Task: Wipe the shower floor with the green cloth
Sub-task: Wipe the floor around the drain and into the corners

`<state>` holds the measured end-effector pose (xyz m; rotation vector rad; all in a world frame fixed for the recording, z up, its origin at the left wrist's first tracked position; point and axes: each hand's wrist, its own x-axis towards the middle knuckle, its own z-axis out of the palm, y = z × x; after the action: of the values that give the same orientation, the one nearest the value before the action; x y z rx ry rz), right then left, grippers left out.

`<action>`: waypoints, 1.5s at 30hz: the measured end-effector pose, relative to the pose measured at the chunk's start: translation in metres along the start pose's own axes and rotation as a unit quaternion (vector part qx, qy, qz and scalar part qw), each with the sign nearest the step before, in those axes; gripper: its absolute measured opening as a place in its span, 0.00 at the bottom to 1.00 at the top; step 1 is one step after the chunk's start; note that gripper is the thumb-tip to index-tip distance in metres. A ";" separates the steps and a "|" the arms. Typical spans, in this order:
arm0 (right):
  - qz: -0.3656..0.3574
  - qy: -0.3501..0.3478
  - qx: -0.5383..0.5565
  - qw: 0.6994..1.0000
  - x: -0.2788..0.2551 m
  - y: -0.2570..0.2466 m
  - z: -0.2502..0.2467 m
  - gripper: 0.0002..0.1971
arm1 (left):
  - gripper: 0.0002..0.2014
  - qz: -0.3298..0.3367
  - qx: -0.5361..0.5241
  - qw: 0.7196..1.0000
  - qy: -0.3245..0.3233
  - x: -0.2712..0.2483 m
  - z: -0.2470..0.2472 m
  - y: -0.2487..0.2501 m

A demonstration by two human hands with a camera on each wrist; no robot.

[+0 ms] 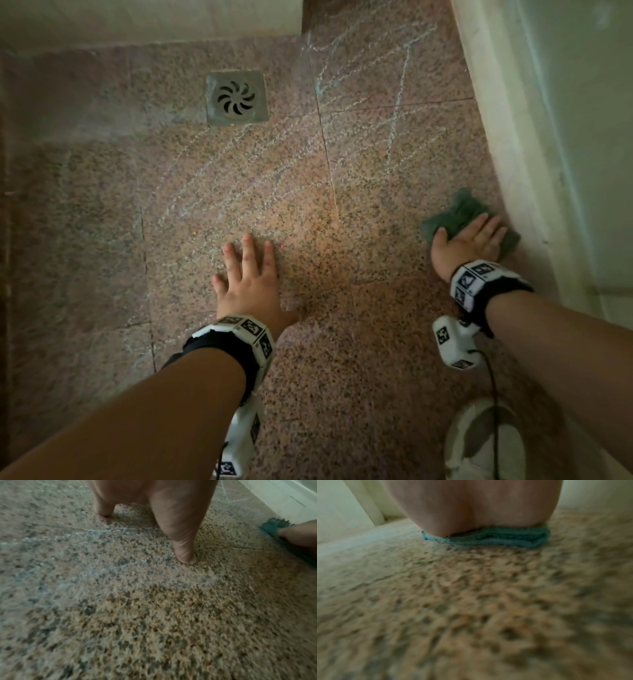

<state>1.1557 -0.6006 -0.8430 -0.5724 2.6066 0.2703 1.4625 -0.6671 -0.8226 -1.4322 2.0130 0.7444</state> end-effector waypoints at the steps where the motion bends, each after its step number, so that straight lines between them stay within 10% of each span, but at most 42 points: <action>1: -0.010 -0.001 -0.004 1.000 -0.003 -0.009 0.002 0.42 | 0.66 -0.001 0.001 1.000 0.003 0.000 0.000 0.000; 8: -0.390 -0.031 -0.075 0.917 -0.116 -0.082 0.059 0.45 | 0.66 -0.004 0.002 1.000 0.010 0.000 -0.001 0.002; 14: -0.518 -0.042 -0.180 0.835 -0.153 -0.010 0.088 0.47 | 0.62 0.006 0.002 1.000 0.009 -0.003 -0.003 -0.002; 18: -0.491 -0.044 -0.166 0.854 -0.174 0.017 0.105 0.45 | 0.64 0.013 0.001 1.000 0.015 -0.001 0.001 -0.006; 24: -0.456 -0.015 -0.123 0.881 -0.157 -0.078 0.090 0.40 | 0.47 0.005 -0.079 0.992 0.099 -0.006 0.016 -0.023; 33: -0.412 0.001 -0.109 0.905 -0.083 -0.191 0.042 0.40 | 0.59 0.010 -0.056 0.997 0.059 -0.006 0.008 -0.028; 45: -0.428 -0.030 -0.149 0.891 -0.193 -0.012 0.120 0.42 | 0.61 0.017 -0.046 0.999 0.019 -0.008 0.001 -0.027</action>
<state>1.3643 -0.5106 -0.8585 -1.6967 2.0031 0.3759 1.4905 -0.6684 -0.8210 -1.4769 2.0614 0.8389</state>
